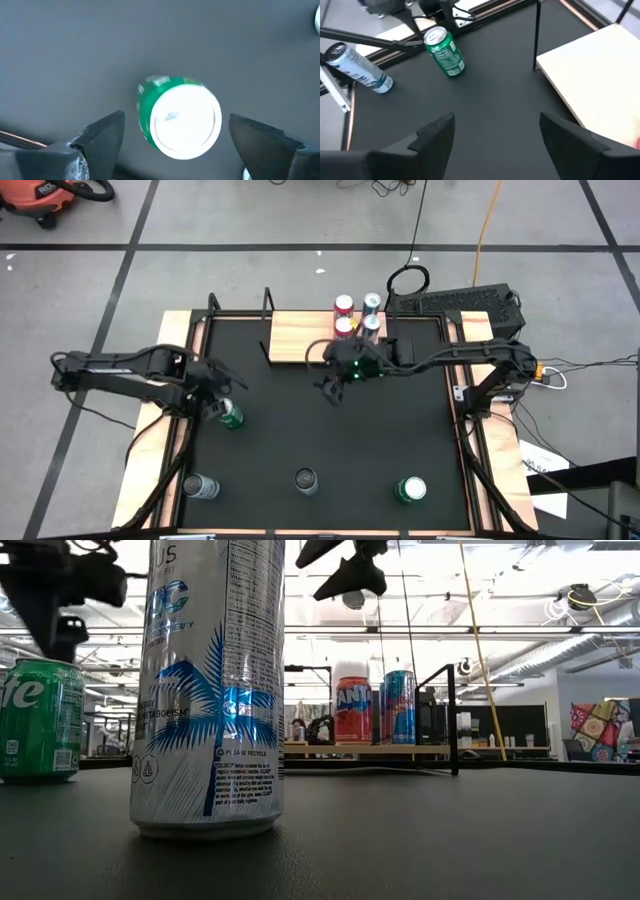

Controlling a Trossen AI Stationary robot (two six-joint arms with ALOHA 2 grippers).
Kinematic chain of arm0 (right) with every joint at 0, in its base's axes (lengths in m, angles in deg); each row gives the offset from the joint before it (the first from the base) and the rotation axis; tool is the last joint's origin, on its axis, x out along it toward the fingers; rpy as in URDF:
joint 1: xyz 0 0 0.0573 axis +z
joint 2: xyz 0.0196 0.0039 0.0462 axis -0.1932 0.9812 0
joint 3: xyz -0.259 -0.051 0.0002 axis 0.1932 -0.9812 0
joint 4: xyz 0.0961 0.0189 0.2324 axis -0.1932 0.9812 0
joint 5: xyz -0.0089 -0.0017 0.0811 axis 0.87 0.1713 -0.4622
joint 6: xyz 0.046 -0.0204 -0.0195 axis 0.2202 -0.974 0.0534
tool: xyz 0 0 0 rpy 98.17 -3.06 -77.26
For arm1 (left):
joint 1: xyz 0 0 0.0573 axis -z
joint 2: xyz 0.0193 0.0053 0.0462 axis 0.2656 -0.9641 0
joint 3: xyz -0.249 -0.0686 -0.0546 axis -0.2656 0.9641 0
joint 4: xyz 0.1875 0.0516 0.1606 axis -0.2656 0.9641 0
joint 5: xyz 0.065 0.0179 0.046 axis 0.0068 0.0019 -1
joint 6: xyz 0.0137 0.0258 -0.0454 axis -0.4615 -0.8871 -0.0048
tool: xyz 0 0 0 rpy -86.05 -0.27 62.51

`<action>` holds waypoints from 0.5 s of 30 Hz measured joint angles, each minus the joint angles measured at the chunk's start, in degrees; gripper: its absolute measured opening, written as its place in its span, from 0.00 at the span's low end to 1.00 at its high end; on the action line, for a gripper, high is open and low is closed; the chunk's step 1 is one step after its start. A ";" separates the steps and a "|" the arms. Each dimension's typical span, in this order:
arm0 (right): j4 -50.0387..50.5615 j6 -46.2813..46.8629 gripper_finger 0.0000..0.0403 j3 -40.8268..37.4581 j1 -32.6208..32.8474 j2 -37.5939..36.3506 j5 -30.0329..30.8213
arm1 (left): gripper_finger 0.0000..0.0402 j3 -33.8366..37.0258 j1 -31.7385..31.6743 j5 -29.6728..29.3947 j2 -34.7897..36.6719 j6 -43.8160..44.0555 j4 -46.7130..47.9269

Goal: Place canned beverage on shelf
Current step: Put the left green soda can on the shelf

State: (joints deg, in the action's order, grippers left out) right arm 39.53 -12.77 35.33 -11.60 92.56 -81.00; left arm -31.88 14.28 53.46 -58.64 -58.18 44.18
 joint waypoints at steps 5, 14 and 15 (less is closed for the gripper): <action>0.12 1.95 0.70 0.00 3.14 0.00 4.65 | 0.90 3.65 1.54 0.21 0.00 -0.93 -0.21; 0.08 3.96 0.70 0.00 5.06 0.00 9.69 | 0.90 9.53 2.38 -2.52 -0.09 -0.17 -5.72; 0.05 4.43 0.70 0.00 5.08 0.00 9.84 | 0.89 9.62 2.38 -3.19 -0.11 0.38 -5.89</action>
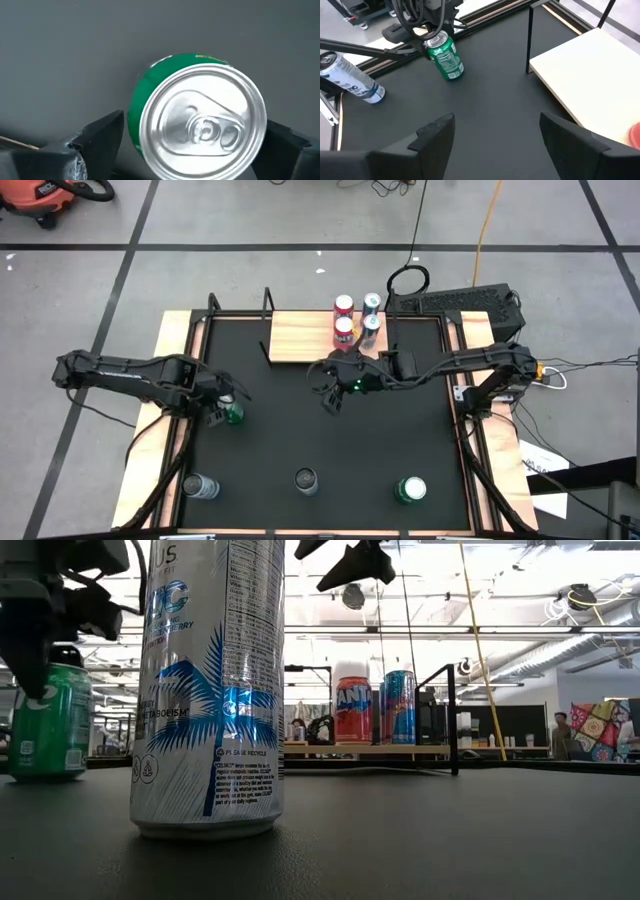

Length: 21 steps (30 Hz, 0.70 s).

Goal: Place canned beverage on shelf
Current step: Put the left green soda can on the shelf

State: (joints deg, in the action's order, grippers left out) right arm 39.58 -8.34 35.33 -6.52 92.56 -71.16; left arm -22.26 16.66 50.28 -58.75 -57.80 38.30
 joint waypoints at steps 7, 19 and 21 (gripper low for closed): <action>-0.15 1.07 0.66 0.00 0.00 0.00 1.10 | 0.73 -0.07 -0.04 -2.21 0.02 1.14 -1.09; 0.45 2.92 0.60 -0.02 -0.96 -2.54 0.84 | 0.69 -13.64 -0.26 -9.94 -8.85 3.87 -7.66; 2.61 4.28 0.59 -0.02 -1.61 -3.74 0.89 | 0.69 -16.52 -0.85 -10.52 -12.60 1.05 -8.06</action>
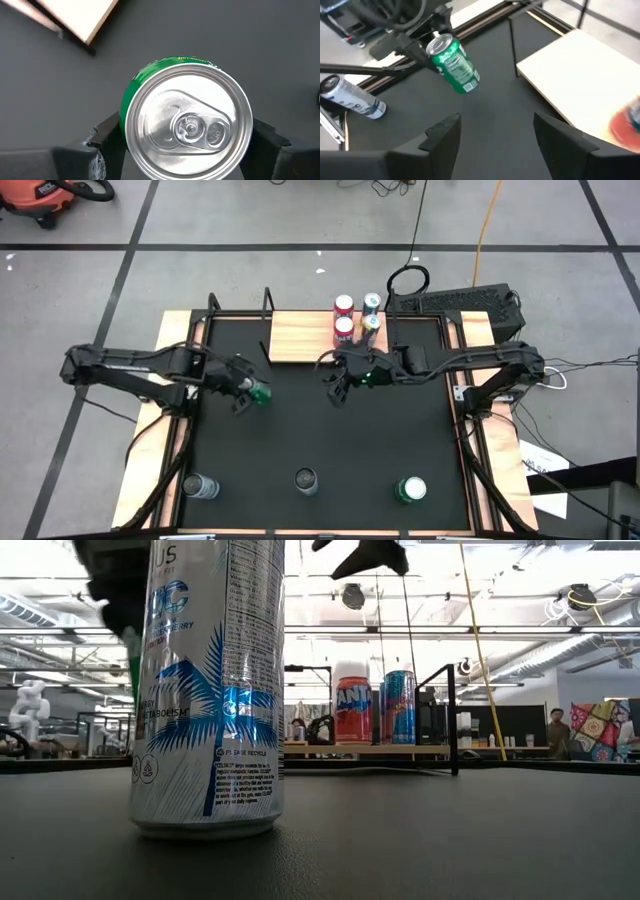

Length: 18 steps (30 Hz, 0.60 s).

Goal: Place canned beverage on shelf
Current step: Put the left green soda can on the shelf

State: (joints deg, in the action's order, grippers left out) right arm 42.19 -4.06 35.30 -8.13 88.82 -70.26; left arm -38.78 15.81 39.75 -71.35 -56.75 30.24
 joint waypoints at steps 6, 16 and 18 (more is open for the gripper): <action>6.76 3.57 0.56 0.02 -1.15 -4.00 0.22 | 0.69 -8.83 -3.72 0.65 -12.28 -9.45 -1.18; 20.33 11.70 0.55 0.00 -0.49 -6.53 1.89 | 0.70 -26.23 -16.66 1.67 -28.93 -27.01 -2.99; 20.69 12.25 0.55 0.00 -0.18 -6.62 1.87 | 0.70 -27.92 -20.08 2.52 -31.93 -29.75 -5.41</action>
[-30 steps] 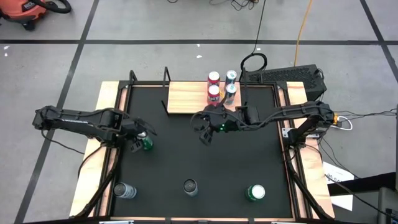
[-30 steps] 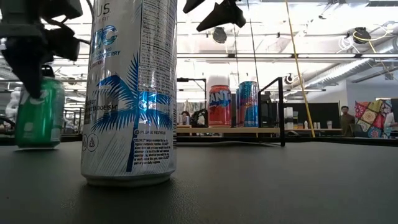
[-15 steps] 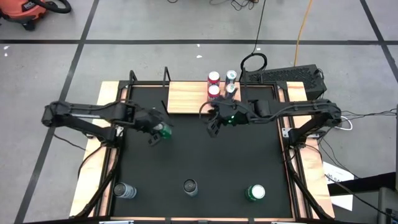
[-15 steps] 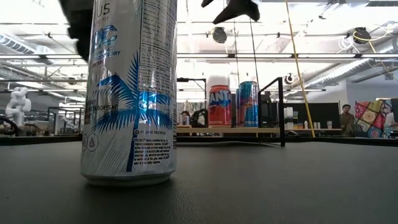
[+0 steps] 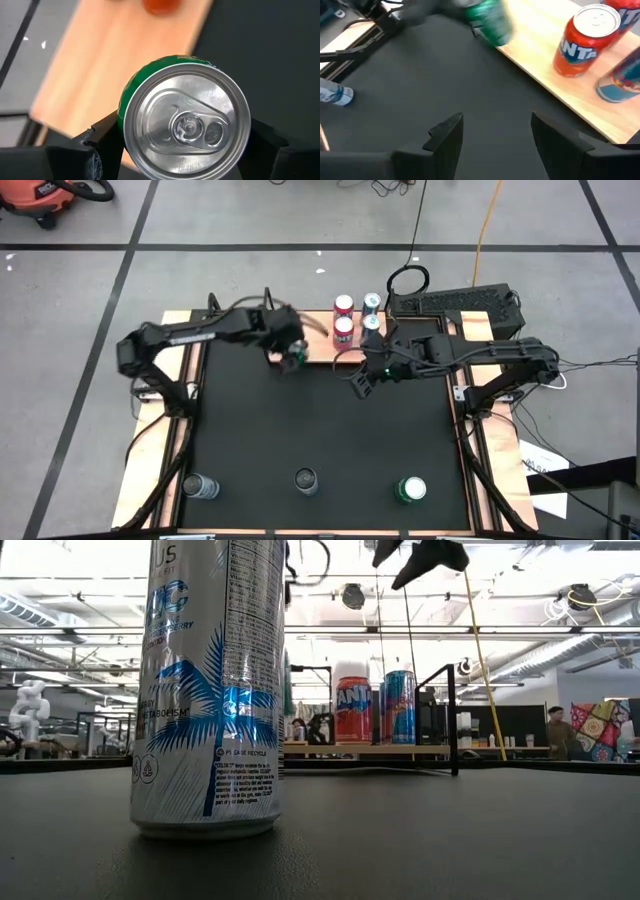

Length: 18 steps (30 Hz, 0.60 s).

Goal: Place canned beverage on shelf
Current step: Put the left green soda can on the shelf

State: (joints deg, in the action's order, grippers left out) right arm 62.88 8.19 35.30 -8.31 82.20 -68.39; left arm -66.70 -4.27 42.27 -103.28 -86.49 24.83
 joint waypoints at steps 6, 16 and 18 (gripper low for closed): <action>1.65 0.42 0.55 0.00 0.28 -0.74 -0.17 | 0.70 -3.67 -8.14 1.79 -7.71 -3.22 -6.20; 5.21 -0.72 0.55 0.00 -0.25 -3.40 -0.15 | 0.70 -9.33 -14.15 6.12 -15.77 -2.98 -6.50; 5.12 -1.18 0.55 0.00 -0.91 -3.91 -0.07 | 0.70 -9.86 -14.48 6.52 -16.06 -2.95 -6.38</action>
State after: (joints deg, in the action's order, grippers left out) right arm 68.00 7.01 35.30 -9.22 78.29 -68.46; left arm -76.56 -18.75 48.78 -119.34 -89.44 18.45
